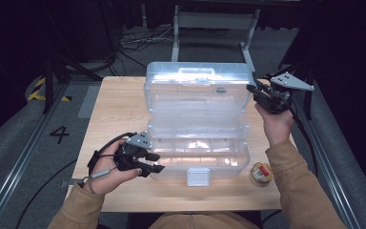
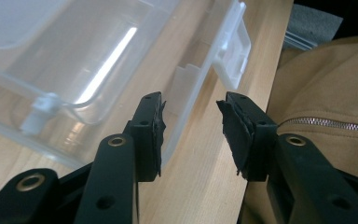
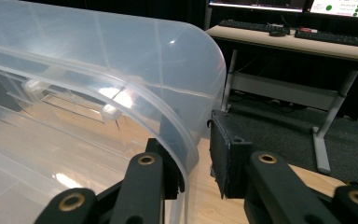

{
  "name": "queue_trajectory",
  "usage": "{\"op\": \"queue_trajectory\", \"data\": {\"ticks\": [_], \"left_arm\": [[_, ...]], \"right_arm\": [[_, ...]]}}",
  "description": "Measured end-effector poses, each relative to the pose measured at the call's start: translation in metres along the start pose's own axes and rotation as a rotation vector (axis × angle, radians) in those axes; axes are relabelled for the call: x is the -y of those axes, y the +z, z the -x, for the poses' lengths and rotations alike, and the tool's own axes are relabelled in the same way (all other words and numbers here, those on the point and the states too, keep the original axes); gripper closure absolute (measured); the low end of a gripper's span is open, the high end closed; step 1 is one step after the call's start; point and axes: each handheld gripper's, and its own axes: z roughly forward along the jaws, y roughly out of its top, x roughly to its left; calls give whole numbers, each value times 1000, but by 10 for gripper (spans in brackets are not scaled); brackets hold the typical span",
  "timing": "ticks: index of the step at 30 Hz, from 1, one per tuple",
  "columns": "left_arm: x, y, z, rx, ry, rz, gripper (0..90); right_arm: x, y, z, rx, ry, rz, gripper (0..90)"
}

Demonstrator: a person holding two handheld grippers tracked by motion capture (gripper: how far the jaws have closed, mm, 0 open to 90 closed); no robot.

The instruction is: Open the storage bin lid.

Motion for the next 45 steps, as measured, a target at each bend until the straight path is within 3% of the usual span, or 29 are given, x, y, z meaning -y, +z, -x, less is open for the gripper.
{"op": "queue_trajectory", "data": {"ticks": [6,19,23,27,30,33,45], "left_arm": [[1,17,-4,23,-11,-47,581],[5,42,-8,22,-8,-124,624],[7,48,-10,16,0,-130,654],[7,51,-13,-2,24,-133,753],[8,55,-13,-1,62,-137,764],[7,56,-11,-17,72,-147,772],[8,56,-11,-12,32,-143,762]], "right_arm": [[1,0,0,-5,-2,5,736],[0,4,4,-14,13,7,736],[0,5,4,-18,17,7,735],[-1,6,5,-20,18,4,736],[-1,7,5,-19,19,3,735],[-2,8,5,-14,21,4,738],[-2,15,1,57,-2,30,776]]}}
